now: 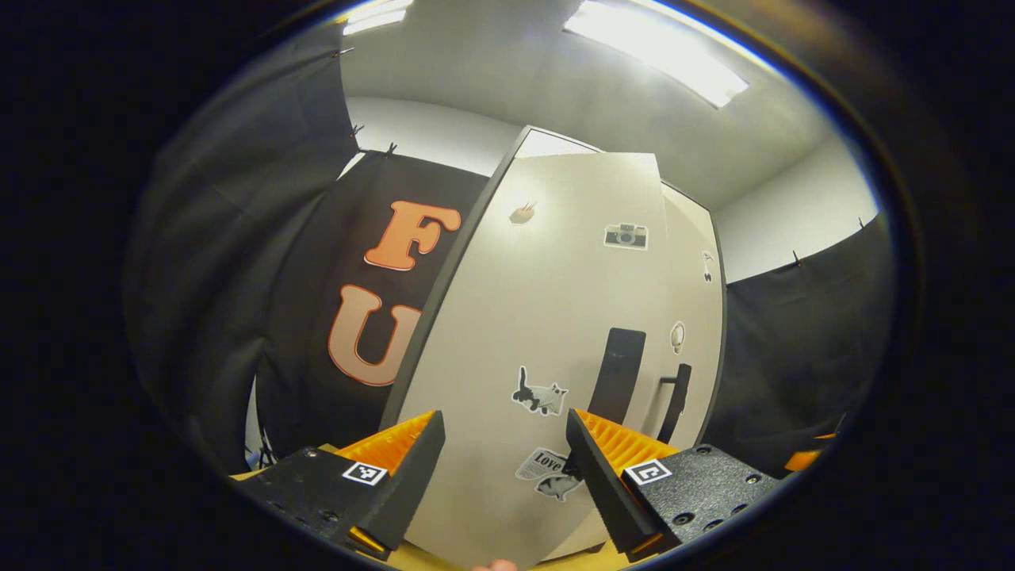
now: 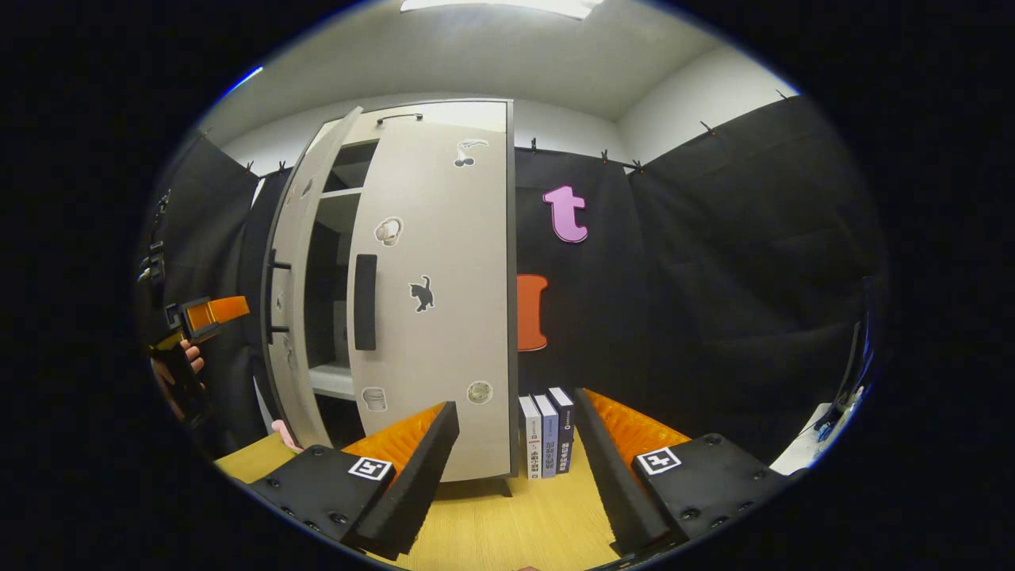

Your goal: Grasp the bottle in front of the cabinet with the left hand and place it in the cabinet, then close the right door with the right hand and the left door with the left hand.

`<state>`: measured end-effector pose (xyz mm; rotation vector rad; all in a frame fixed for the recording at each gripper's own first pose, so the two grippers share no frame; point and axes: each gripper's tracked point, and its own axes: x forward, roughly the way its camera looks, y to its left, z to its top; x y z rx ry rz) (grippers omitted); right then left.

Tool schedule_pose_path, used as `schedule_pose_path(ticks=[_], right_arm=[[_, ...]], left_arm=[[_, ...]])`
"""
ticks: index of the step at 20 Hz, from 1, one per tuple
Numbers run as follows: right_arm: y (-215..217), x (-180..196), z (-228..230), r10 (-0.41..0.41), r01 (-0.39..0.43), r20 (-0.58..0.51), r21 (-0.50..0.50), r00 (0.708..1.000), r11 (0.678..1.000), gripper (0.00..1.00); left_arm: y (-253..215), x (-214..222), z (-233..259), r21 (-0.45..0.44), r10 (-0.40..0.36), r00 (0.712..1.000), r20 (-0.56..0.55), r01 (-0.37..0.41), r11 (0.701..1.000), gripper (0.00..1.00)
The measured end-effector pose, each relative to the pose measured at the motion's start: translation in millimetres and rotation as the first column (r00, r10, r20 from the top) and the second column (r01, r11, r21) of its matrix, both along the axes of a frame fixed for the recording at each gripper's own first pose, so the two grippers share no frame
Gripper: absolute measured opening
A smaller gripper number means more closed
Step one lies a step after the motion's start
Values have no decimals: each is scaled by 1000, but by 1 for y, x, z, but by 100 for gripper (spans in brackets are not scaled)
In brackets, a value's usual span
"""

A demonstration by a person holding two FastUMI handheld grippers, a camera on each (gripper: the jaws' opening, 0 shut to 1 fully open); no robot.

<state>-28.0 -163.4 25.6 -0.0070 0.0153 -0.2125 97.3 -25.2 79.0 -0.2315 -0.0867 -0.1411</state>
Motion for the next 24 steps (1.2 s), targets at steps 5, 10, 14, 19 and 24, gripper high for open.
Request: schedule_pose_path(ticks=[5,10,14,19,24], right_arm=[[20,5,4,68,-69,13,13,998,998,95],[48,23,8,156,-158,36,32,987,987,96],[69,33,14,213,-216,60,49,975,975,95],[84,30,7,256,-260,64,64,964,963,96],[98,26,-6,283,-285,43,64,958,956,96]], left_arm=[[10,-28,1,30,36,999,-1,-36,999,94],[27,-70,5,99,93,996,6,-93,991,94],[45,-101,4,188,178,984,15,-178,966,94],[55,-135,-16,249,241,970,8,-236,939,94],[59,-162,-30,259,260,966,3,-252,932,94]])
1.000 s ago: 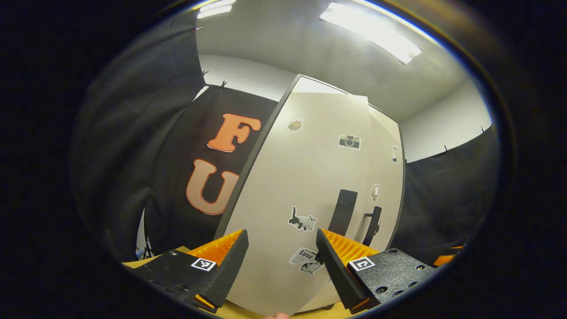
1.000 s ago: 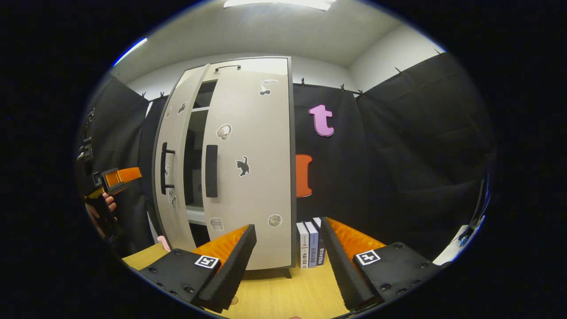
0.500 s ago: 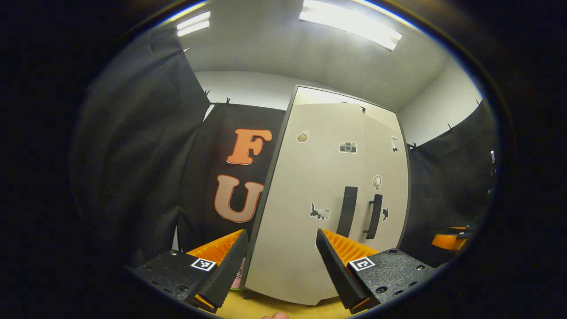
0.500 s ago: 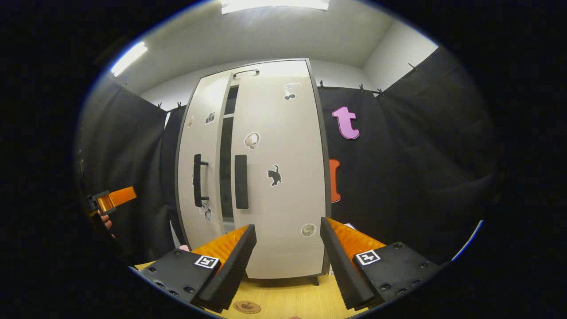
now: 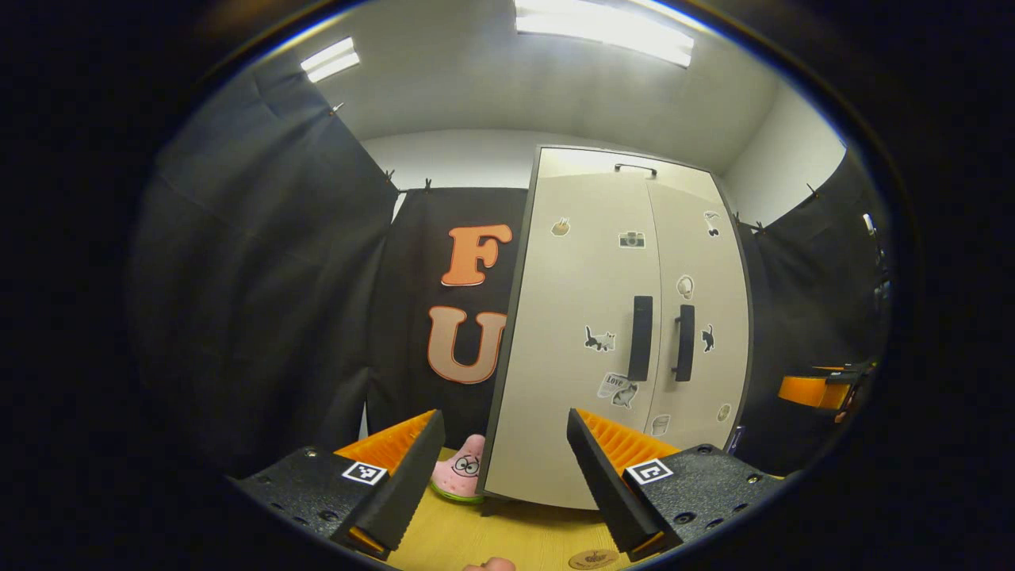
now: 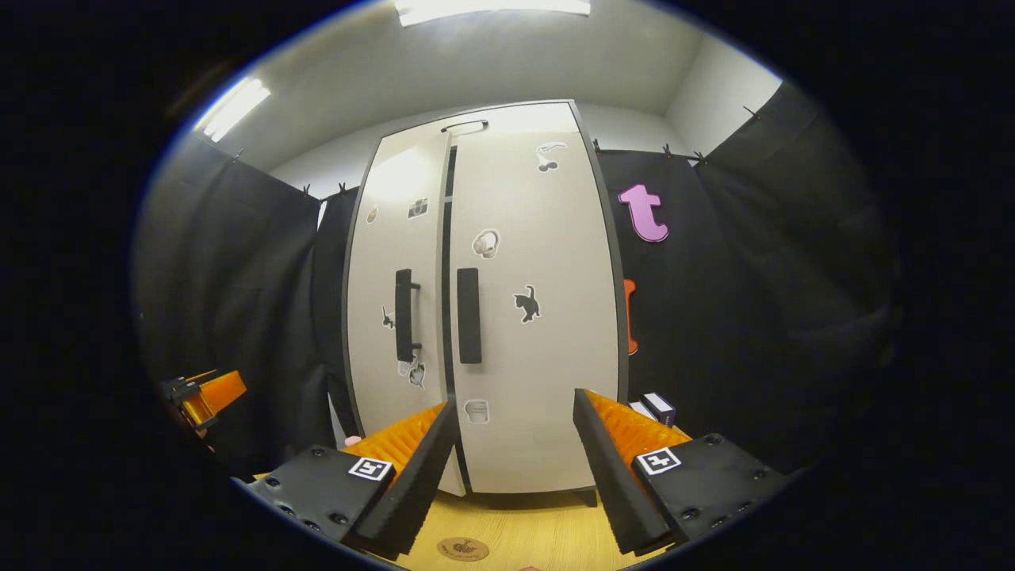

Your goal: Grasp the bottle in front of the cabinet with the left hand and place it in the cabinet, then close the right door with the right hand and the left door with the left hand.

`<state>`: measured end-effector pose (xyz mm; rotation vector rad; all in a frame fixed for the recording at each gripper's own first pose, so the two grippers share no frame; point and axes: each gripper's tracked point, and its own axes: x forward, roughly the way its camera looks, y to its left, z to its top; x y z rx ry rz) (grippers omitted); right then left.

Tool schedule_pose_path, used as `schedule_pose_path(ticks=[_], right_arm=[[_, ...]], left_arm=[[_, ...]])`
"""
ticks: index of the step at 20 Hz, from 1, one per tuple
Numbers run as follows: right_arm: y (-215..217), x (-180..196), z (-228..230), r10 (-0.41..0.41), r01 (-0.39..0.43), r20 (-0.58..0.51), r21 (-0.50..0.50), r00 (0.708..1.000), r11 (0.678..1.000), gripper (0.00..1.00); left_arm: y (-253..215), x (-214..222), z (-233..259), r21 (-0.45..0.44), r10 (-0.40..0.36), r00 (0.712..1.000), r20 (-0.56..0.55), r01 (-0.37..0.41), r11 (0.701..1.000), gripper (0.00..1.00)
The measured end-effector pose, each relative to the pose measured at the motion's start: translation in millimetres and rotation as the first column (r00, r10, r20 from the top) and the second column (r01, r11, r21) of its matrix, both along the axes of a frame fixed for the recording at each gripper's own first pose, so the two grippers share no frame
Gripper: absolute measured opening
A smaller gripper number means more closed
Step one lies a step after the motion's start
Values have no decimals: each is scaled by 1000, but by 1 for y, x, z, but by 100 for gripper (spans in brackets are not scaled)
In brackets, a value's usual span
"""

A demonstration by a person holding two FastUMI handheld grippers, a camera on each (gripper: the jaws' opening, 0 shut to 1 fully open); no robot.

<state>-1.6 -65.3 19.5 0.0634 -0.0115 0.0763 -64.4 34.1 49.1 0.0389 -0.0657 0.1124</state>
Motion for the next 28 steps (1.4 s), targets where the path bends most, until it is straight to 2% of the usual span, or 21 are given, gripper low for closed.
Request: schedule_pose_path(ticks=[5,28], right_arm=[[5,-3,-5,9,-8,-8,14,1000,1000,96],[7,-4,-12,-3,3,-9,-24,1000,1000,96]], left_arm=[[8,-9,-6,4,15,1000,-5,-15,1000,94],[0,-15,-5,-9,-39,999,-21,38,999,94]])
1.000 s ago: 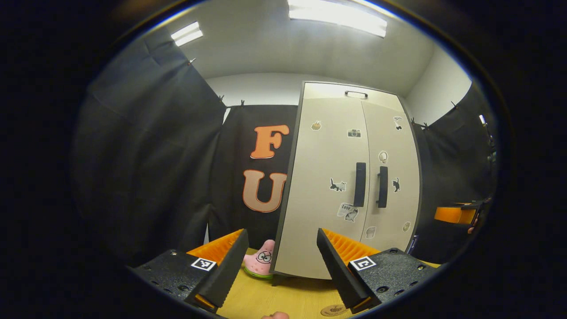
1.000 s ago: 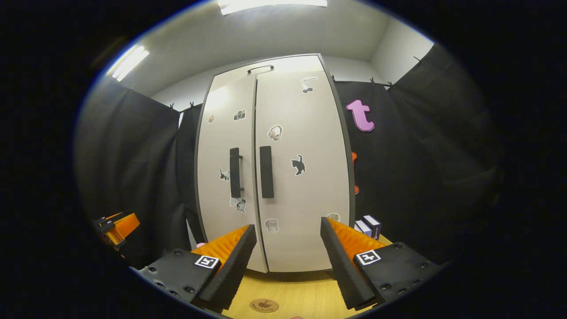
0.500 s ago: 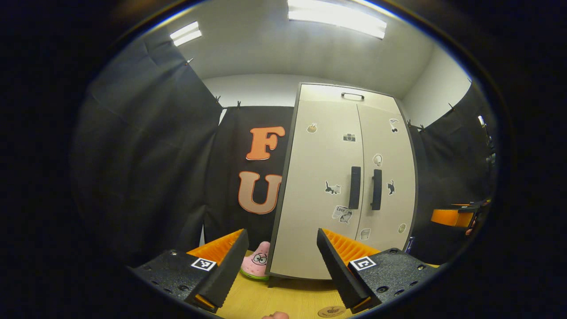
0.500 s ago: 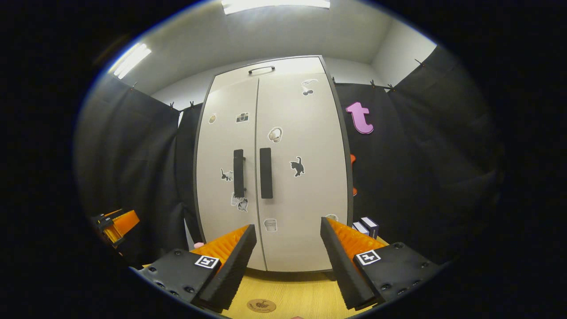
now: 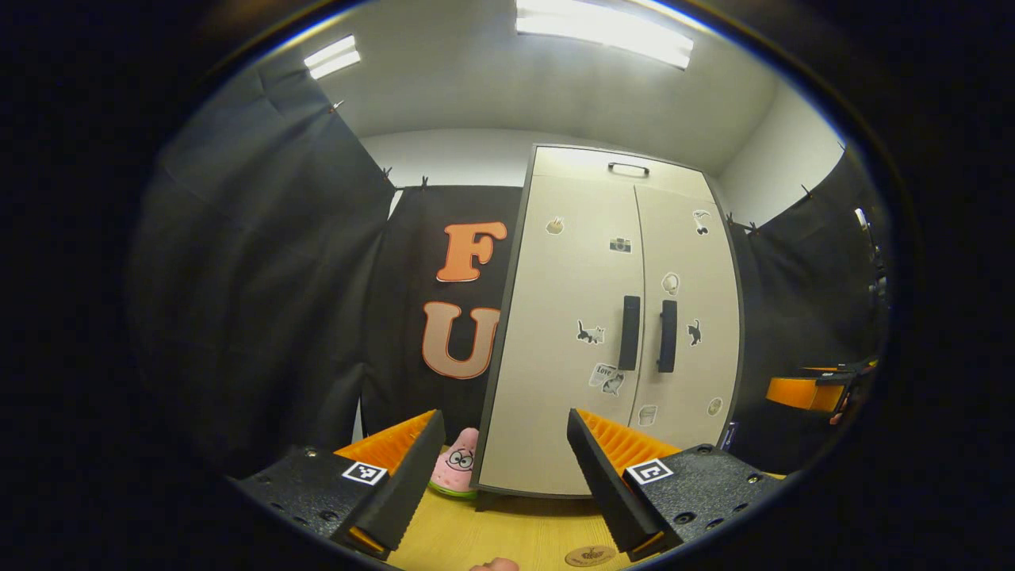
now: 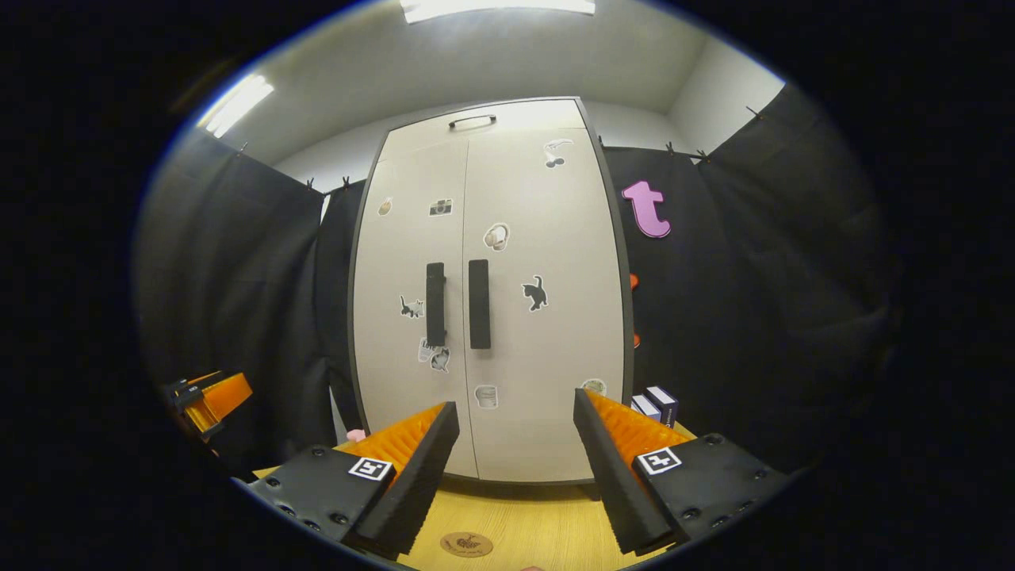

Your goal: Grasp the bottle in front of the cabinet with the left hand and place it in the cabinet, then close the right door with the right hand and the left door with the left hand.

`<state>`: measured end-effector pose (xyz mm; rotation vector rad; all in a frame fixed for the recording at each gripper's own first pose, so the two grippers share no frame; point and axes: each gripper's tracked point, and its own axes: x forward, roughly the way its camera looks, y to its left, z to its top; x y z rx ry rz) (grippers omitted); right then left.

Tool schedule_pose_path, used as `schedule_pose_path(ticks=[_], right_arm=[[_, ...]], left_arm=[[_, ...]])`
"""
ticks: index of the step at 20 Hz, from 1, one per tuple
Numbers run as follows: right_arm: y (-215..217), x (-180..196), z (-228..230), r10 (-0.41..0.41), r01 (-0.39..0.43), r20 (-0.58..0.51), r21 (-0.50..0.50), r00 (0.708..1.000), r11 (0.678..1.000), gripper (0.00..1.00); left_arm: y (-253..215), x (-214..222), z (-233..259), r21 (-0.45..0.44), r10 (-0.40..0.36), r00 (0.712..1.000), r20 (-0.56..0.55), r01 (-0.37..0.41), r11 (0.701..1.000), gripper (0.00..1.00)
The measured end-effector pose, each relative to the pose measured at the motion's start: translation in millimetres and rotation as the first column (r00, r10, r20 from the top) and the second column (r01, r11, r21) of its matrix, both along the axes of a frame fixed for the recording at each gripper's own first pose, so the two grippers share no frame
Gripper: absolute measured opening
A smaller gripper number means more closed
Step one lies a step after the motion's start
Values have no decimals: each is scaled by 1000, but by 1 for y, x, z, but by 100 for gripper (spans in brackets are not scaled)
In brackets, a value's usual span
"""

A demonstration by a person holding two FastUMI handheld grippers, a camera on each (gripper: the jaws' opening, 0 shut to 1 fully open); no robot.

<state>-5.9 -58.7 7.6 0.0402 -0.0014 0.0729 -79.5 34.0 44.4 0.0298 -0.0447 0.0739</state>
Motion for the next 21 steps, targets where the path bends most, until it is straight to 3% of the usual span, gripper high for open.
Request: schedule_pose_path(ticks=[21], right_arm=[[-1,3,-7,-5,5,-11,0,1000,1000,96]], left_arm=[[-3,-1,-3,3,-8,1000,-12,8,1000,94]])
